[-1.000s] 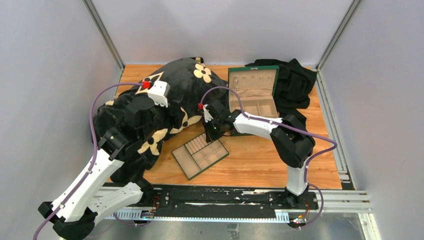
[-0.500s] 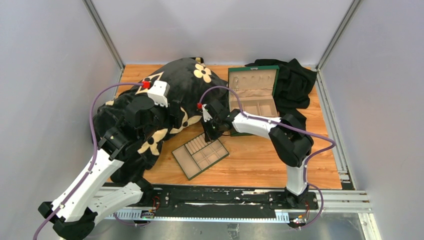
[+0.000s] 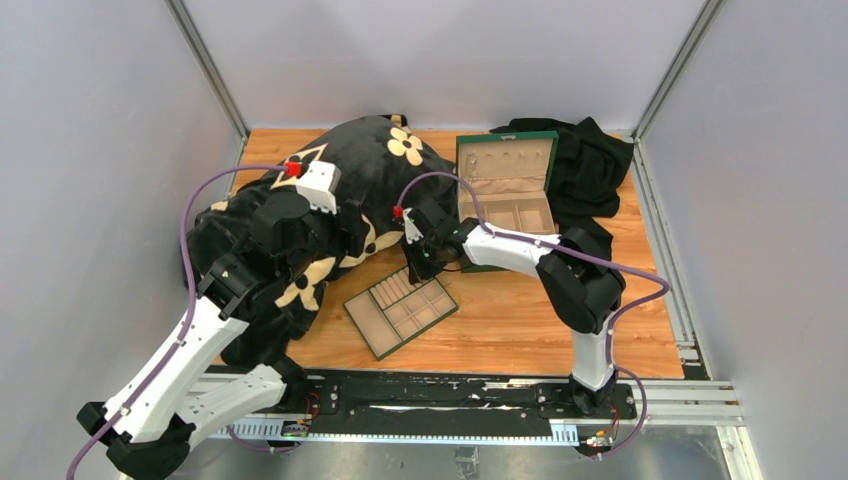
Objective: Organize the mixed jewelry
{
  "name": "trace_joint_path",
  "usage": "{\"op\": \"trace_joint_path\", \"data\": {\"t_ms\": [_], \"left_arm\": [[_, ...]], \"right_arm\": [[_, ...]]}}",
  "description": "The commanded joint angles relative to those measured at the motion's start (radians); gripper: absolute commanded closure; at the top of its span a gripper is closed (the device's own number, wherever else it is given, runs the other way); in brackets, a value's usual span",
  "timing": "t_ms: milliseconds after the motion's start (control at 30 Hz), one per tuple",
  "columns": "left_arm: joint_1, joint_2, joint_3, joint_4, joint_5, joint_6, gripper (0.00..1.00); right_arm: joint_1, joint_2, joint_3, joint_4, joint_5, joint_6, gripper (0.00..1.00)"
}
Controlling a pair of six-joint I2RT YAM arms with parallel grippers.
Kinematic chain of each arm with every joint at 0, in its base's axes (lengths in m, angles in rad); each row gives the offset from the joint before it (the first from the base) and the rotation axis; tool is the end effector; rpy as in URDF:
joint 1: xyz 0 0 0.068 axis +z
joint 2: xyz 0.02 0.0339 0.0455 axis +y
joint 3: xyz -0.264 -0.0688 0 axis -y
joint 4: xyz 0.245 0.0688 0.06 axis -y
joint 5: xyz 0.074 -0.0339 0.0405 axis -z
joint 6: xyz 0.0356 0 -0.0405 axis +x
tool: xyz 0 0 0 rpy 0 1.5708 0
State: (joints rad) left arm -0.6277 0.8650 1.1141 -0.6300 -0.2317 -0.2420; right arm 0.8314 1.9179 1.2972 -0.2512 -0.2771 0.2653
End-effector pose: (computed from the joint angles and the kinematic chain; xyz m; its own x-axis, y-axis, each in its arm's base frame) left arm 0.1442 -0.0946 0.3926 -0.3878 -0.0068 -0.9217 0.3153 0.9387 -0.1396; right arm 0.2715 0.3122 0.1852 -0.7153 -0.4100 -0.5659 -0.6650 0.6483 0.3708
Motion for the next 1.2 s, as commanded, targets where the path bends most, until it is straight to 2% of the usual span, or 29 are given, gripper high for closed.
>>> {"op": "trace_joint_path", "data": {"t_ms": [0,567,800,867,1033,1167], "left_arm": [[0.005,0.006,-0.008,0.017,-0.011,0.01,0.22],[0.005,0.01,-0.003,0.019,0.004,0.003,0.22],[0.005,0.009,0.002,0.019,0.004,0.0,0.22],[0.005,0.009,0.001,0.021,0.003,-0.002,0.22],[0.005,0.012,-0.003,0.027,0.006,-0.006,0.22],[0.005,0.011,-0.002,0.027,0.005,-0.008,0.22]], "right_arm": [[0.009,0.031,-0.033,-0.06,0.088,-0.011,1.0],[0.009,0.017,-0.07,-0.057,0.119,-0.005,1.0],[0.009,-0.055,-0.083,-0.052,0.142,-0.004,1.0],[0.009,-0.094,-0.085,-0.036,0.131,-0.005,0.98],[0.009,-0.169,-0.043,-0.031,0.109,-0.006,0.82],[0.007,-0.228,-0.034,-0.057,0.128,-0.002,0.78]]}}
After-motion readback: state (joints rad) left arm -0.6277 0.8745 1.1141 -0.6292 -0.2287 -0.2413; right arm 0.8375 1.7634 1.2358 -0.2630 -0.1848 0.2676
